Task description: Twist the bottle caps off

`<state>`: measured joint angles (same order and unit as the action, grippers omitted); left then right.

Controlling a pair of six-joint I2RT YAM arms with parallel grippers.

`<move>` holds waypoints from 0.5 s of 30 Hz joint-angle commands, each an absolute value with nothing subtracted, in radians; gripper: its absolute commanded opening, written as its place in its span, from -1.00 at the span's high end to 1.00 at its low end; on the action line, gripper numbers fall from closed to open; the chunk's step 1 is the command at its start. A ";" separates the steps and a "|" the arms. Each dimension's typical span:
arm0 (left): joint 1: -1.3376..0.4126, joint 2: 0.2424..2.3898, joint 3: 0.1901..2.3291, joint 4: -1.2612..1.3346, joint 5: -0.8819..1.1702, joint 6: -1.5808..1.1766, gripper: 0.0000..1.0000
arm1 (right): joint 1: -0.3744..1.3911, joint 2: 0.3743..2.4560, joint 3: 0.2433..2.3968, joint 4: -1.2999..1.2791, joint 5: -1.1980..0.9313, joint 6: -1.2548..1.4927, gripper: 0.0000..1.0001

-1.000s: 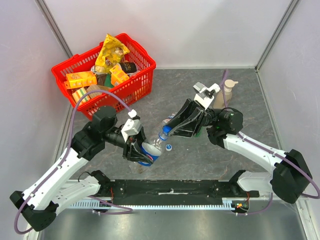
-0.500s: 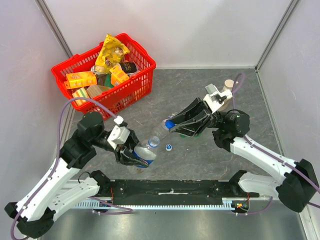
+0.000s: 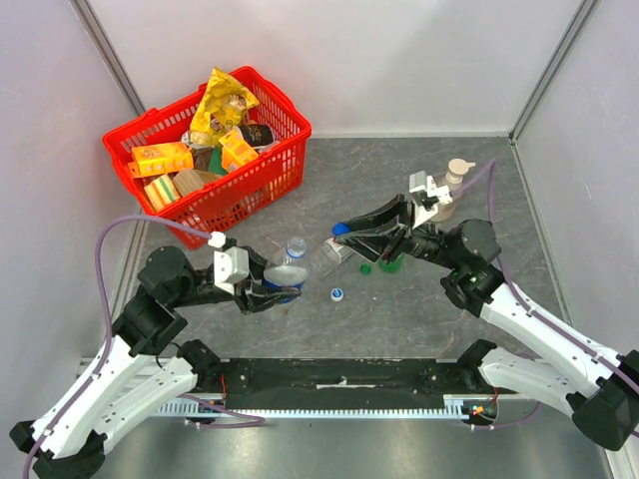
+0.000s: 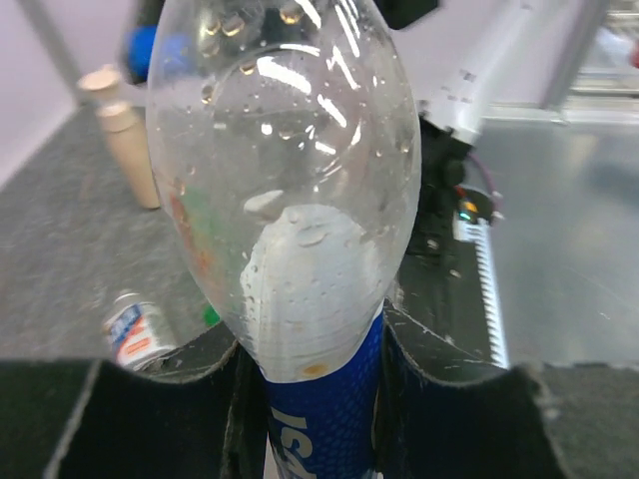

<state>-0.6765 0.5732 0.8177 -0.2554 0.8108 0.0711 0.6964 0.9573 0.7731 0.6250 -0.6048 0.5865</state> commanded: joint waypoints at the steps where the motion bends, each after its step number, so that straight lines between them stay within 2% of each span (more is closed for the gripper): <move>1: -0.681 0.546 0.781 -0.120 0.513 0.011 0.96 | 0.693 0.937 0.738 0.448 -0.534 0.468 1.00; 8: -0.681 0.520 0.677 0.046 0.275 -0.069 0.96 | 0.693 0.916 0.663 0.298 -0.468 0.382 1.00; 15: -0.681 0.540 0.560 0.227 0.011 -0.072 0.97 | 0.693 0.925 0.632 0.120 -0.284 0.333 1.00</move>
<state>-0.6769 0.5354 0.6254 0.0219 0.2237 -0.0383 0.6964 0.9390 0.6472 0.2211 -0.4042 0.3901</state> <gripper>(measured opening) 0.426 0.381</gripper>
